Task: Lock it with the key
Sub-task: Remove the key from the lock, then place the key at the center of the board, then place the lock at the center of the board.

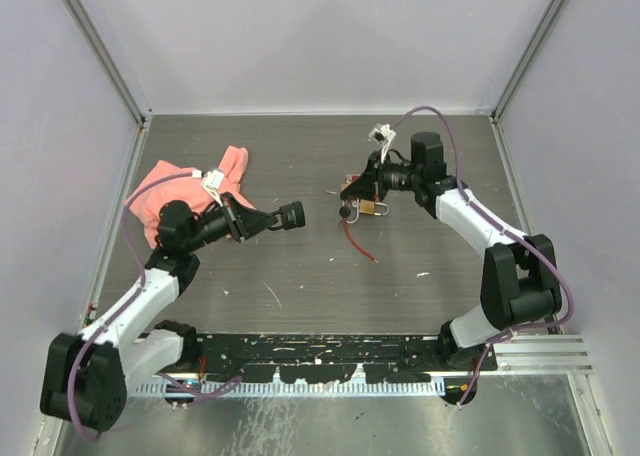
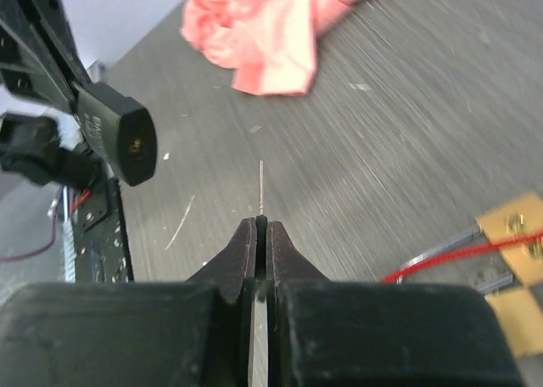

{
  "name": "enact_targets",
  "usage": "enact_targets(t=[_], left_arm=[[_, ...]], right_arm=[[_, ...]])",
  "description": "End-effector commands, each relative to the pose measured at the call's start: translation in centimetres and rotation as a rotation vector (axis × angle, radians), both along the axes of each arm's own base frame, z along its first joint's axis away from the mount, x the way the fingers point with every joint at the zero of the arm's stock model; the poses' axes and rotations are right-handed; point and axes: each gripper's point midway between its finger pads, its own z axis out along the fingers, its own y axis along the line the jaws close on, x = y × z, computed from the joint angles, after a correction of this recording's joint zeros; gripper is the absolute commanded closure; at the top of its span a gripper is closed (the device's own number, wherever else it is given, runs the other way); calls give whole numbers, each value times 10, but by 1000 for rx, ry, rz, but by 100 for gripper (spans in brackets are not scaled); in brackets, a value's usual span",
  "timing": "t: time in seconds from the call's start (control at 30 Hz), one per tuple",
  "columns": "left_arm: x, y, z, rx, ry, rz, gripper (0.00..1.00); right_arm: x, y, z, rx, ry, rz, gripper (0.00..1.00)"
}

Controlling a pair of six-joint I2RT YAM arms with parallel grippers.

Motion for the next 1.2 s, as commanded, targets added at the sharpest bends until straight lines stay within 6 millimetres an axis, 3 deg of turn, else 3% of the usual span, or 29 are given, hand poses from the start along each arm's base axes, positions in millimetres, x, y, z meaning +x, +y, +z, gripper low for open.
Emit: enact_targets(t=[0.0,0.3,0.53,0.73,0.83,0.97,1.07,1.17], left_arm=[[47,14,-35,-31,137,223,100],[116,10,-91,-18,333,338,98],[141,11,-116,16,384,388,93],[157,8,-134,26,431,399,90],[162,8,-138,47,443,407,73],[161,23,-134,134,411,473,38],[156,38,-119,225,335,517,27],[147,49,-95,291,230,533,24]], right_arm=[[47,1,-13,67,81,-306,99],[82,48,-68,-10,320,-473,96],[111,74,-111,-68,451,-420,94],[107,90,-126,-126,434,-387,91],[106,94,-124,-182,371,-354,81],[121,80,-104,-280,211,-376,52],[124,64,-75,-320,65,-378,42],[113,54,-44,-298,-14,-319,41]])
